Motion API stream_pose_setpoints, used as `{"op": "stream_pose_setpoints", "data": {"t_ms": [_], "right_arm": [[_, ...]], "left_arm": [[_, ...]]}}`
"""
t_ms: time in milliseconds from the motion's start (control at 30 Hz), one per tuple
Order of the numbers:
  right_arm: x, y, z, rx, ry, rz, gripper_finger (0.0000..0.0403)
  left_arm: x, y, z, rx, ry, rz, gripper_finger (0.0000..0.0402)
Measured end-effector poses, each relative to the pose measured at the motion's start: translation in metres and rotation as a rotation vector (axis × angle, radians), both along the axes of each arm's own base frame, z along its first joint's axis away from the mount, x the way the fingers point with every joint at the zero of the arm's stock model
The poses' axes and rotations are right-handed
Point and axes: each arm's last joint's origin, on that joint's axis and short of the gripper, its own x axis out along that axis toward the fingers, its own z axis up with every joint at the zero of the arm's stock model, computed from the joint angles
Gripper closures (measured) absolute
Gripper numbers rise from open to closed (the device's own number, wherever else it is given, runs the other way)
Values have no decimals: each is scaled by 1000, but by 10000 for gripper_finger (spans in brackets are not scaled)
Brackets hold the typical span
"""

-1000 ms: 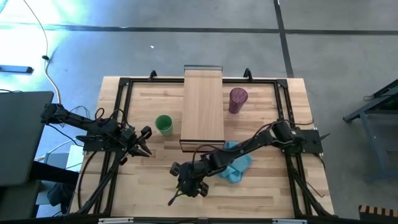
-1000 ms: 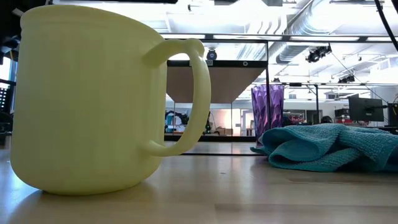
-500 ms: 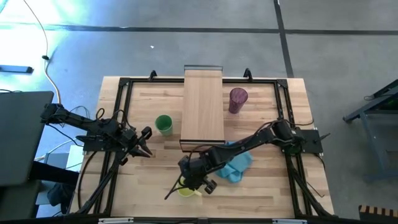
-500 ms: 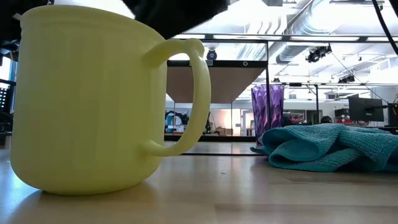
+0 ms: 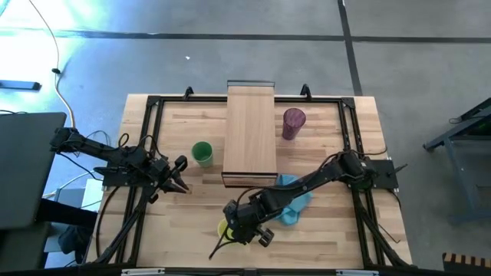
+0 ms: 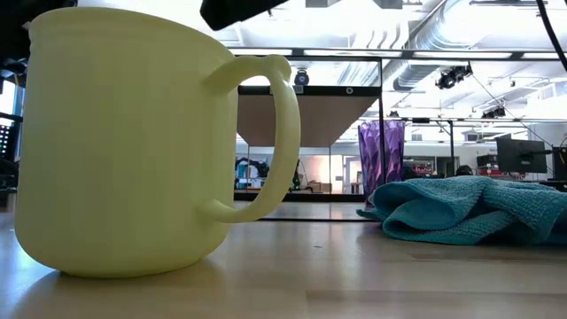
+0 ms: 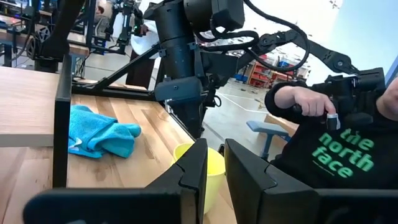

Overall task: Stack small to large cups/mugs on shelf
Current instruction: Put the yellow mug on the shelf

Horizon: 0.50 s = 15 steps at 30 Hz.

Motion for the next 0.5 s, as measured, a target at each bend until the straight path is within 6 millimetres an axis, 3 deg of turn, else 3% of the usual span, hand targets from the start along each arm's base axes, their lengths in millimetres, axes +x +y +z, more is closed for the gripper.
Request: {"op": "stream_pose_setpoints", "data": {"t_ms": [500], "right_arm": [[1,1,-11,-51,19,-7,336]], "left_arm": [[0,0,-1,1,6,2,355]]}}
